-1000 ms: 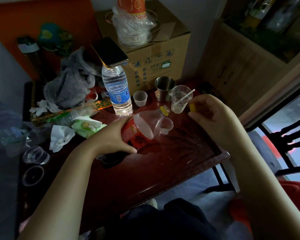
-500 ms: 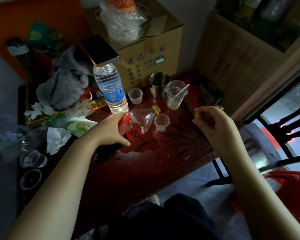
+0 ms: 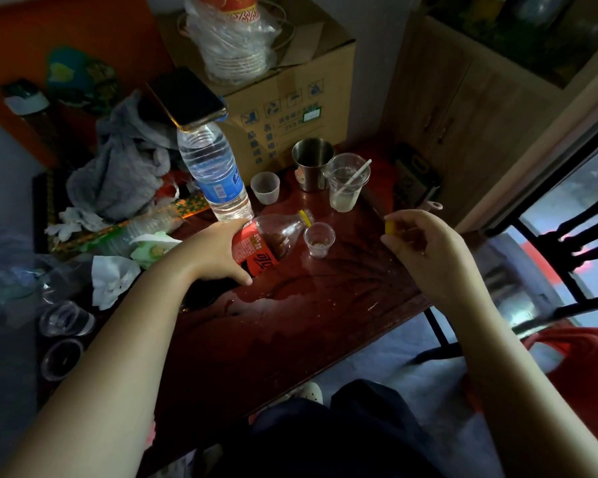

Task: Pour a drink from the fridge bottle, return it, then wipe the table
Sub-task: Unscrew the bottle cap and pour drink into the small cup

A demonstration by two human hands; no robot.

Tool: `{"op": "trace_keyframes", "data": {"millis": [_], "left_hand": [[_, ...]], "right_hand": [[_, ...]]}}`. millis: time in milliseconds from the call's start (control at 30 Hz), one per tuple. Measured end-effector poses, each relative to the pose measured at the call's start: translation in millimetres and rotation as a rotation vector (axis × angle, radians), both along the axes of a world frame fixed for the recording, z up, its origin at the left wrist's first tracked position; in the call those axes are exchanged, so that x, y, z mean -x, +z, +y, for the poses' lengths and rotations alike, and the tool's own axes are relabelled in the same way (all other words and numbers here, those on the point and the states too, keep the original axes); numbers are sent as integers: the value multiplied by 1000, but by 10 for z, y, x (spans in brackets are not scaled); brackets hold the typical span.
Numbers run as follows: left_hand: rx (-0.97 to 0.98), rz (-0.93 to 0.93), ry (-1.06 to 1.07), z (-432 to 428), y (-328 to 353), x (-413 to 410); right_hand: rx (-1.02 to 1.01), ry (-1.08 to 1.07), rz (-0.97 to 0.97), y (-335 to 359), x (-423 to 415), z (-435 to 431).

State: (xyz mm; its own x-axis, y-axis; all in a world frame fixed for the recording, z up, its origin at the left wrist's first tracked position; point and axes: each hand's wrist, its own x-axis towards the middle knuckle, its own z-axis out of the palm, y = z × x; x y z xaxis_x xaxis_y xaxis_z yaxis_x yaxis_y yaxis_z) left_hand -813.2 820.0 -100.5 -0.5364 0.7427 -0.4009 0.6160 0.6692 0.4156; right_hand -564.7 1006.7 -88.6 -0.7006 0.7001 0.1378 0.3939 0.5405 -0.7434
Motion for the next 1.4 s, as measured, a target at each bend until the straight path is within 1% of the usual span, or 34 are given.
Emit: {"op": "trace_keyframes", "data": {"millis": [200, 367, 767, 1400], "left_hand": [[33, 4, 1, 23, 57, -30], [80, 58, -3, 30, 79, -48], [149, 109, -1, 52, 90, -37], [188, 137, -12, 91, 91, -63]], "right_hand": [[26, 7, 2, -25, -15, -16], [34, 4, 2, -51, -29, -19], [75, 4, 21, -120, -59, -23], [25, -5, -2, -98, -76, -26]]}}
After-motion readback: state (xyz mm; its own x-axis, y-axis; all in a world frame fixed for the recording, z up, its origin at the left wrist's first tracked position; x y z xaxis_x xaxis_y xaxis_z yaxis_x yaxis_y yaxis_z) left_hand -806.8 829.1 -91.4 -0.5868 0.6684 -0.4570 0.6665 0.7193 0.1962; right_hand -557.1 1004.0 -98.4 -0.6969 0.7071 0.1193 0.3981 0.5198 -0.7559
